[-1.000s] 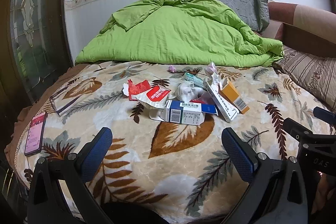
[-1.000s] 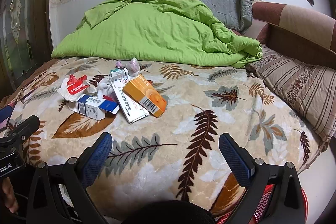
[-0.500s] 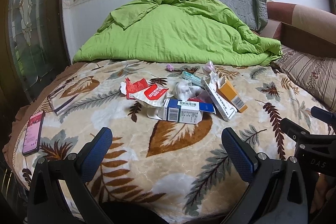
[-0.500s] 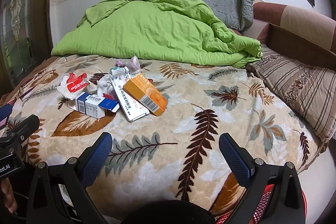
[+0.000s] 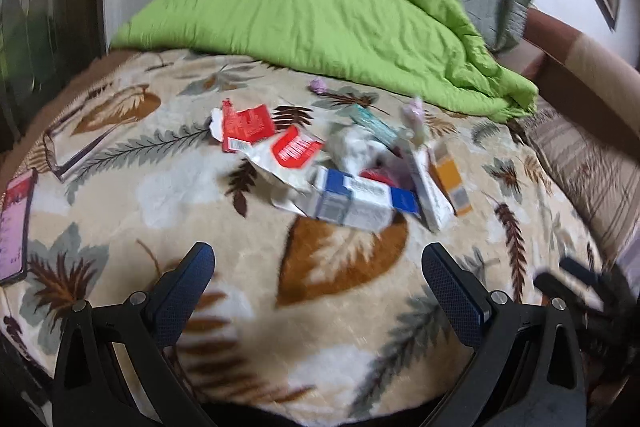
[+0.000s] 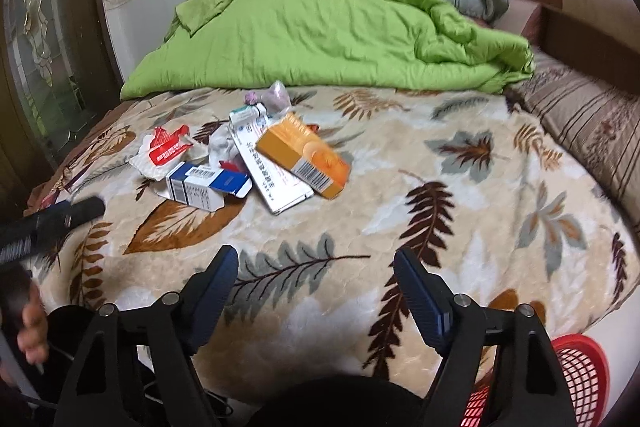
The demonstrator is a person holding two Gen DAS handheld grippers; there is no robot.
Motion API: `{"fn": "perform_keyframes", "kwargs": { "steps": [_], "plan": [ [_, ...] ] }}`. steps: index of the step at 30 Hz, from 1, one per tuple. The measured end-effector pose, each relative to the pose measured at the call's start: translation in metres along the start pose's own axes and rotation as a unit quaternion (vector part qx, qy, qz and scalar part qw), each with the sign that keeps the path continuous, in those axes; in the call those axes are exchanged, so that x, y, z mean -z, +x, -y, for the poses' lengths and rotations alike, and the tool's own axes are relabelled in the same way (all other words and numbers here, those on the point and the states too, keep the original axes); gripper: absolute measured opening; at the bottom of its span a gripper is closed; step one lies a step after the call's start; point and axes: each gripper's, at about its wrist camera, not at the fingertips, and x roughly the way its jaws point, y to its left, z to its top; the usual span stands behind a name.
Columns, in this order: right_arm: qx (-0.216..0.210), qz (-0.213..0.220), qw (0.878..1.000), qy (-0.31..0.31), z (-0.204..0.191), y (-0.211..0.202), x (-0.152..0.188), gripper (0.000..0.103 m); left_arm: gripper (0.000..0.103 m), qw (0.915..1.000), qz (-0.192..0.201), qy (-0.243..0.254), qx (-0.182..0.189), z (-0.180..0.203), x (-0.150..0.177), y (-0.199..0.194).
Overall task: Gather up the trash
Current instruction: 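Grasp the red wet-wipe packet with the left tool while the right tool grasps the orange box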
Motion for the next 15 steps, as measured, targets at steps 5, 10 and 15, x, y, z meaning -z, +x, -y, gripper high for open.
{"fn": "perform_keyframes", "kwargs": {
  "steps": [5, 10, 15],
  "plan": [
    [-0.008, -0.009, 1.000, 0.008, 0.002, 0.004, 0.000, 0.084, 0.082, 0.9996, -0.023, -0.016, -0.001, -0.018, -0.045, 0.033],
    [-0.030, -0.021, 0.999, 0.017, 0.004, 0.008, -0.002, 0.084, 0.082, 0.9978, -0.066, 0.008, -0.003, -0.019, -0.073, 0.079],
    [-0.067, -0.037, 0.997, 0.011, 0.004, 0.016, -0.010, 0.084, 0.072, 0.9939, -0.109, 0.015, 0.000, -0.015, -0.085, 0.128]
  ]
}}
